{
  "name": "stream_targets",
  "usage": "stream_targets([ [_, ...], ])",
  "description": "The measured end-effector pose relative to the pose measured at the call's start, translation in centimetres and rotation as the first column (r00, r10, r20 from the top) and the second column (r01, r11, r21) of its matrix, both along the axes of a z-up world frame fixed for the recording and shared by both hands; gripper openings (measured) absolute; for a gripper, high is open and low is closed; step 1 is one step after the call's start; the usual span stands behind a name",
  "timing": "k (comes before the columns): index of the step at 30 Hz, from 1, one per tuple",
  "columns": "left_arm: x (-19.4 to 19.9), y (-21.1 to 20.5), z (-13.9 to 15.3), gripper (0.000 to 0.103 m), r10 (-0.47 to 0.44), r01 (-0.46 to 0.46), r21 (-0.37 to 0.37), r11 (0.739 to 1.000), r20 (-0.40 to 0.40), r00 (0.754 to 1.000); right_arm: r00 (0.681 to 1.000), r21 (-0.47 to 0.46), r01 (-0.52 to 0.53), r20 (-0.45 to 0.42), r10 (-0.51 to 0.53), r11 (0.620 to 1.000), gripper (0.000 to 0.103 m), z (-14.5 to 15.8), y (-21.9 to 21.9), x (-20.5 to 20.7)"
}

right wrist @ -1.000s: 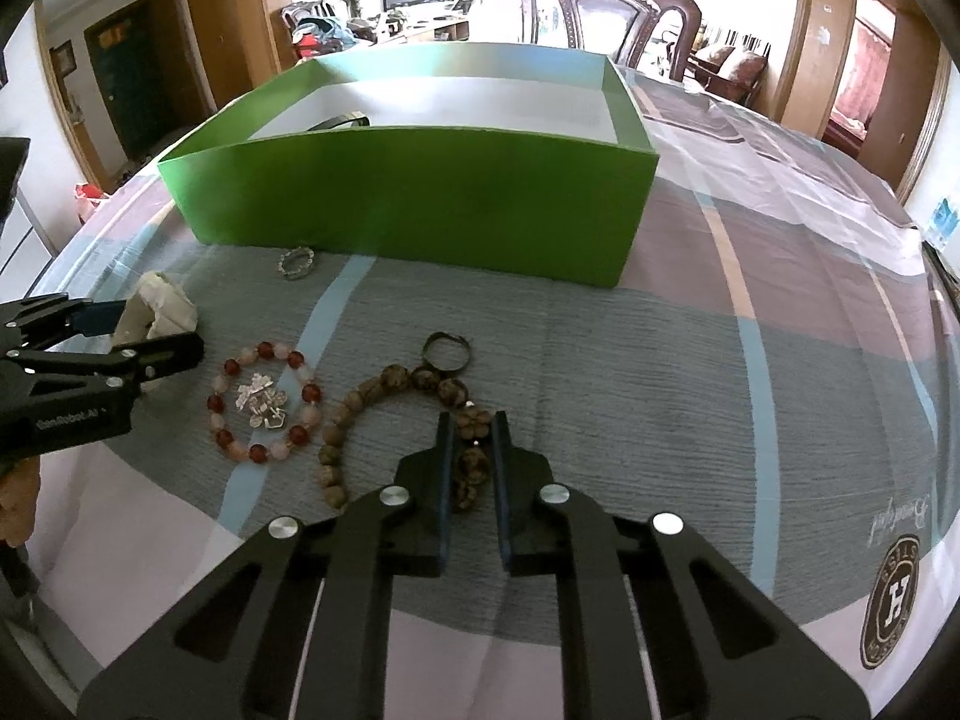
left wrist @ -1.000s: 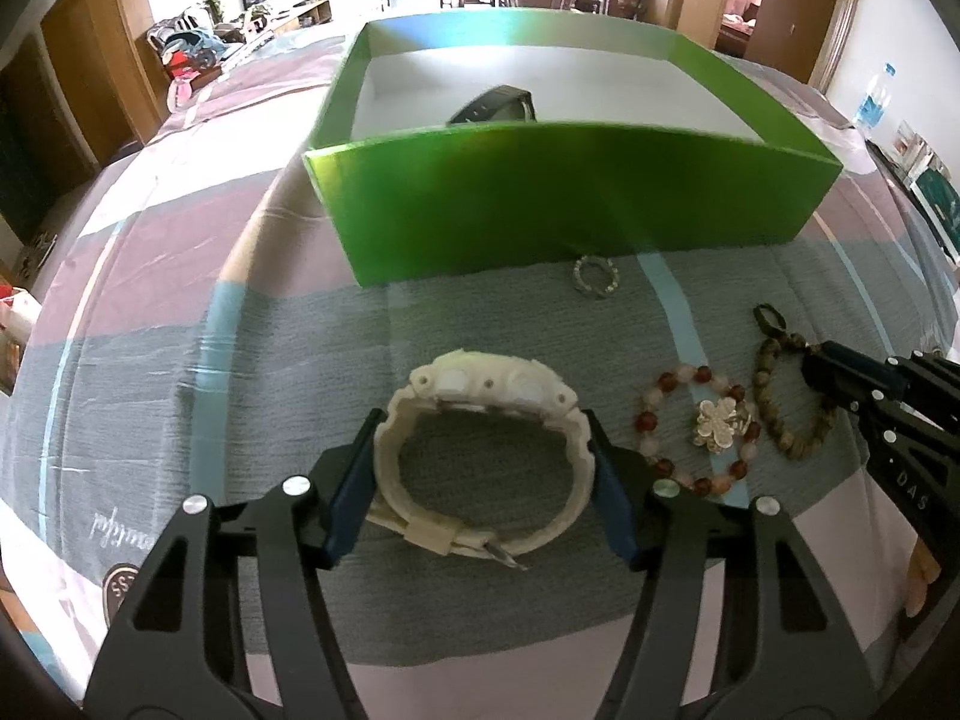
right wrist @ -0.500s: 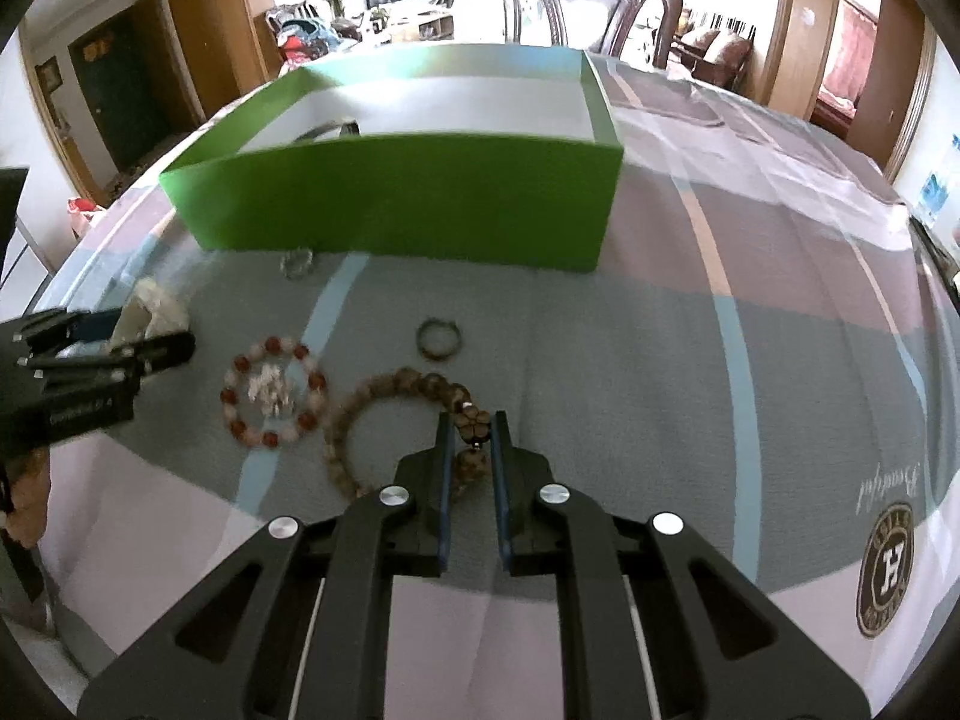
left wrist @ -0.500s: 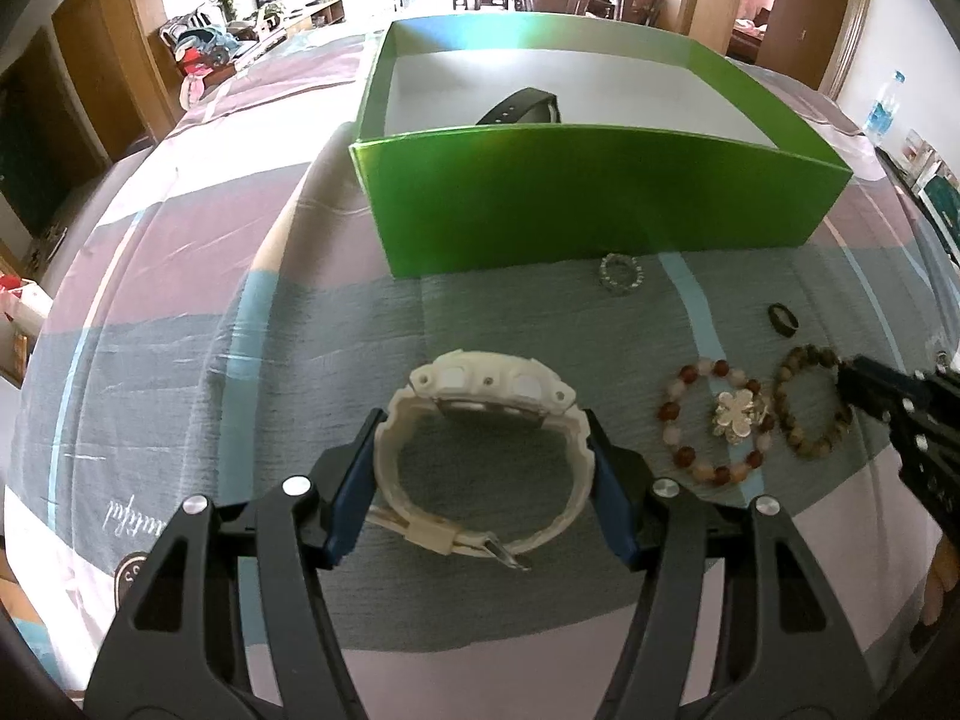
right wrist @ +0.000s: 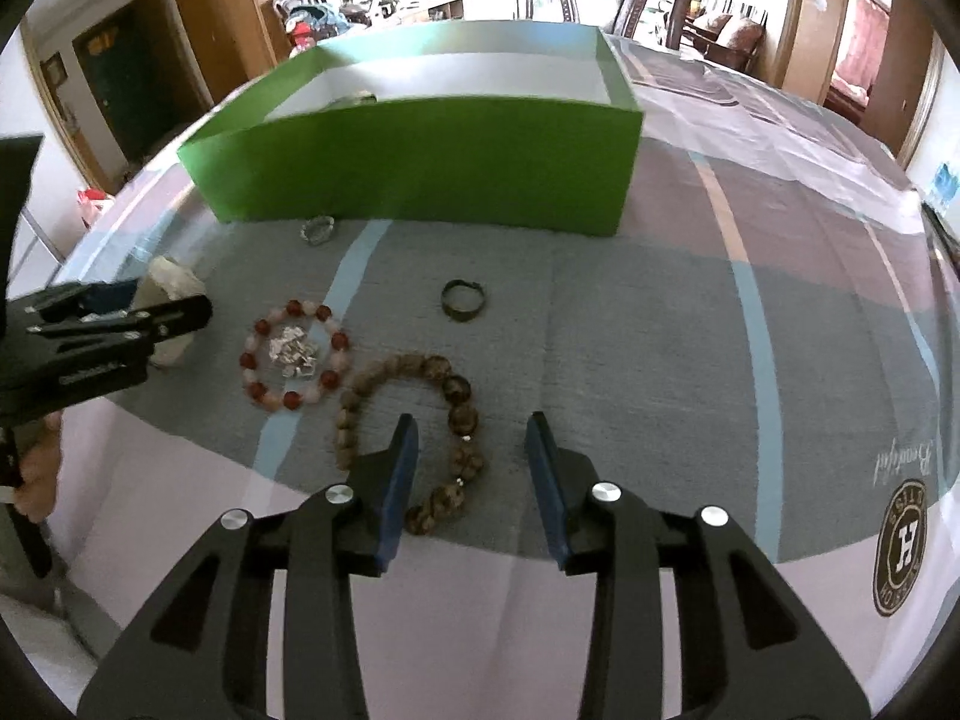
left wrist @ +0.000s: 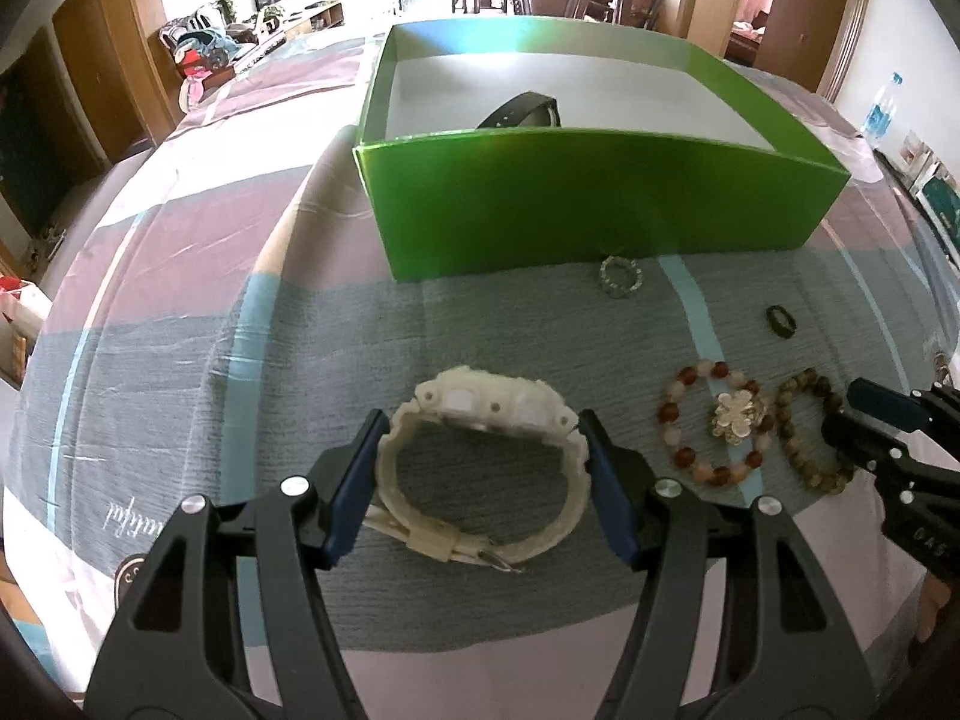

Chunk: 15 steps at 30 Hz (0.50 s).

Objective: Organize jewelry
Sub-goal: 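Carry the watch and wooden bracelet over the green box and open both tools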

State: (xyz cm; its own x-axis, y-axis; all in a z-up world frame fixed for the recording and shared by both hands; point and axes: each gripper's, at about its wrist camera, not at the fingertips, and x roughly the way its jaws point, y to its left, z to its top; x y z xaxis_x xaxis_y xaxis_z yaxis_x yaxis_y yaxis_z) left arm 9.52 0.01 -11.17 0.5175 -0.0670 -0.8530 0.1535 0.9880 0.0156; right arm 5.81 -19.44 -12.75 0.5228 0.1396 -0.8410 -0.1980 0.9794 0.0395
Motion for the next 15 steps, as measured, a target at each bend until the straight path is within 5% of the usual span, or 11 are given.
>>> stream_targets([
  [1, 0.0, 0.0, -0.2, 0.064, 0.000, 0.000, 0.008, 1.000, -0.005, 1.000, 1.000, -0.018, -0.007, 0.008, 0.007, 1.000, 0.037, 0.1, 0.3, 0.0],
  [3, 0.0, 0.0, -0.3, 0.063, -0.002, 0.002, 0.003, 1.000, -0.005, 1.000, 1.000, -0.002, -0.019, 0.003, 0.019, 1.000, 0.012, 0.2, 0.5, 0.0],
  [9, -0.2, 0.1, 0.2, 0.061, -0.009, 0.009, -0.008, 1.000, 0.009, 1.000, 0.999, 0.033, -0.031, 0.026, 0.030, 0.999, 0.012, 1.3, 0.5, -0.4],
  [15, -0.8, 0.0, 3.0, 0.061, -0.020, 0.021, -0.009, 1.000, 0.081, 0.997, 0.988, 0.040, -0.063, 0.141, 0.056, 0.997, 0.012, 6.0, 0.4, -0.6],
])
